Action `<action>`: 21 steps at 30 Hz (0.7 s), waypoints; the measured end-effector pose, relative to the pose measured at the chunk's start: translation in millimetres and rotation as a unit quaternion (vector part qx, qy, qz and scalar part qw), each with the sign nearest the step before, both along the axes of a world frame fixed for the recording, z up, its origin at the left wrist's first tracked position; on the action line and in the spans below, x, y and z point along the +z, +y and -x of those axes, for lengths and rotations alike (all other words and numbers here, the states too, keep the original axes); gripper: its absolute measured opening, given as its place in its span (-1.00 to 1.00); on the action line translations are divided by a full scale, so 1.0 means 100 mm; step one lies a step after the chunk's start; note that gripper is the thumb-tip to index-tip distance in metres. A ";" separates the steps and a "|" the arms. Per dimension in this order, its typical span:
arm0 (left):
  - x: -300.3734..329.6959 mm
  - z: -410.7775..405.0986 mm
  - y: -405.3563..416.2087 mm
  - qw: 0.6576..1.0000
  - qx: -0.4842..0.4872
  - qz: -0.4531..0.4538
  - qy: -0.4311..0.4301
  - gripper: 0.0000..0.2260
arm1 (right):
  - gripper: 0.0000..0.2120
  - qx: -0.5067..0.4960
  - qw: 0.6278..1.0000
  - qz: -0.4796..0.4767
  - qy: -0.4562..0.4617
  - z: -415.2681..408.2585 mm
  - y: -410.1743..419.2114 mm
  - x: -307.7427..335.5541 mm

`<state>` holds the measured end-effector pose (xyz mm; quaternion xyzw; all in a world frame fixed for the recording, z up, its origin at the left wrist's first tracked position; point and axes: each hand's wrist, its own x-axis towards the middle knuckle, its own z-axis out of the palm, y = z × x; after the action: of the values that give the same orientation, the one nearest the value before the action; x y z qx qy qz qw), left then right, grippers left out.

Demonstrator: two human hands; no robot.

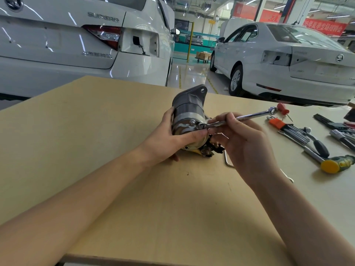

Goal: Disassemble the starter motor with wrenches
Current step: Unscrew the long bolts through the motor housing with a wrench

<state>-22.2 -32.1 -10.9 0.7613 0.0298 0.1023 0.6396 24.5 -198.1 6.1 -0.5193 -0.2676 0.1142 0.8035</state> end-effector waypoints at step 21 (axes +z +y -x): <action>-0.11 -0.06 0.04 0.988 0.039 -0.149 0.001 -0.48 | -0.84 -0.121 0.717 0.308 -0.613 0.25 0.30 0.28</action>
<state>-16.1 -27.8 -22.0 0.8467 0.0443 0.1292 0.5143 -0.2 -168.3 33.8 -0.7227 -0.5864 -0.2515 0.2658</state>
